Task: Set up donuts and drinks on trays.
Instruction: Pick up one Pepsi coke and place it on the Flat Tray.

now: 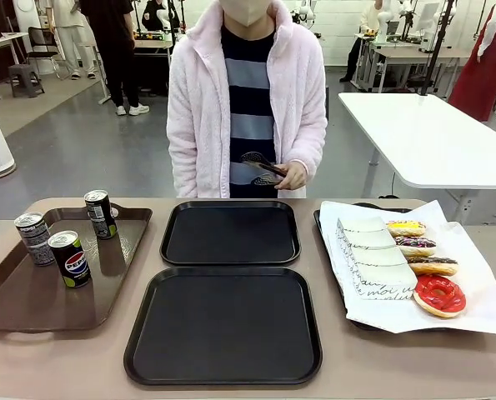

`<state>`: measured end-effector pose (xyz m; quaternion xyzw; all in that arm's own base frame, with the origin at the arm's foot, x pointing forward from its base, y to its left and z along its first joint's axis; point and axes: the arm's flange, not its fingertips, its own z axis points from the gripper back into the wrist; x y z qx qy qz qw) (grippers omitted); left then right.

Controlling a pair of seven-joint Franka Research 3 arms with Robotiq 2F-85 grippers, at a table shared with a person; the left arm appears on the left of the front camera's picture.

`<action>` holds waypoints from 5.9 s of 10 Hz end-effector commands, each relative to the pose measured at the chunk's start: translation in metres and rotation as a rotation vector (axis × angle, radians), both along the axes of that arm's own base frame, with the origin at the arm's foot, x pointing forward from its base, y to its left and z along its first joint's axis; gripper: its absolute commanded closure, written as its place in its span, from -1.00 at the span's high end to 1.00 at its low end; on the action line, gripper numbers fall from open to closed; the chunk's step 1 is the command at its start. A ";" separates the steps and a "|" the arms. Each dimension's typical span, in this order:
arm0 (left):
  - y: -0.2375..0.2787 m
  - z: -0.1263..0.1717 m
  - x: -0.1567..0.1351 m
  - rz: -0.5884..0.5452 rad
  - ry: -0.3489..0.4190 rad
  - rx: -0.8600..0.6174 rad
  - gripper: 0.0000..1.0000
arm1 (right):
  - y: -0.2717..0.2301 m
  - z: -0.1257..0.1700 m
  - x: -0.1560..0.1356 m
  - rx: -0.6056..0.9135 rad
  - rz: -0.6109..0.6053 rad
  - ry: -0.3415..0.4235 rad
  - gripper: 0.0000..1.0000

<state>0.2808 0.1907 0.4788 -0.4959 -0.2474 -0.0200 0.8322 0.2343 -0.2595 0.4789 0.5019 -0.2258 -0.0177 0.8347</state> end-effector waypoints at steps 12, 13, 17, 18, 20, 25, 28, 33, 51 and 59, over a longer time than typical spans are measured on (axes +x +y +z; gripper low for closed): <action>-0.004 -0.003 0.001 -0.018 0.011 -0.011 0.99 | 0.004 -0.003 0.005 0.017 0.027 -0.006 1.00; -0.024 0.006 0.010 -0.028 -0.011 0.065 0.99 | 0.004 -0.003 0.005 0.017 0.027 -0.006 1.00; -0.120 0.035 0.036 -0.144 -0.009 0.526 0.99 | 0.004 -0.003 0.005 0.017 0.027 -0.006 1.00; -0.142 0.031 0.037 -0.161 0.018 0.682 0.99 | 0.004 -0.003 0.005 0.017 0.027 -0.006 1.00; -0.184 0.024 0.048 -0.180 0.073 0.926 0.99 | 0.004 -0.003 0.005 0.017 0.027 -0.006 1.00; -0.232 -0.012 0.088 0.050 0.127 1.061 0.99 | 0.004 -0.003 0.005 0.017 0.027 -0.006 1.00; -0.243 -0.044 0.115 0.154 0.183 1.107 0.99 | 0.004 -0.003 0.005 0.017 0.027 -0.006 1.00; -0.237 -0.044 0.118 0.127 0.178 1.088 0.99 | 0.004 -0.003 0.005 0.017 0.027 -0.006 1.00; -0.261 -0.081 0.146 0.240 0.429 1.027 0.99 | 0.004 -0.003 0.005 0.017 0.027 -0.006 1.00; -0.252 -0.095 0.154 0.204 0.477 1.024 0.29 | 0.004 -0.003 0.005 0.017 0.027 -0.006 1.00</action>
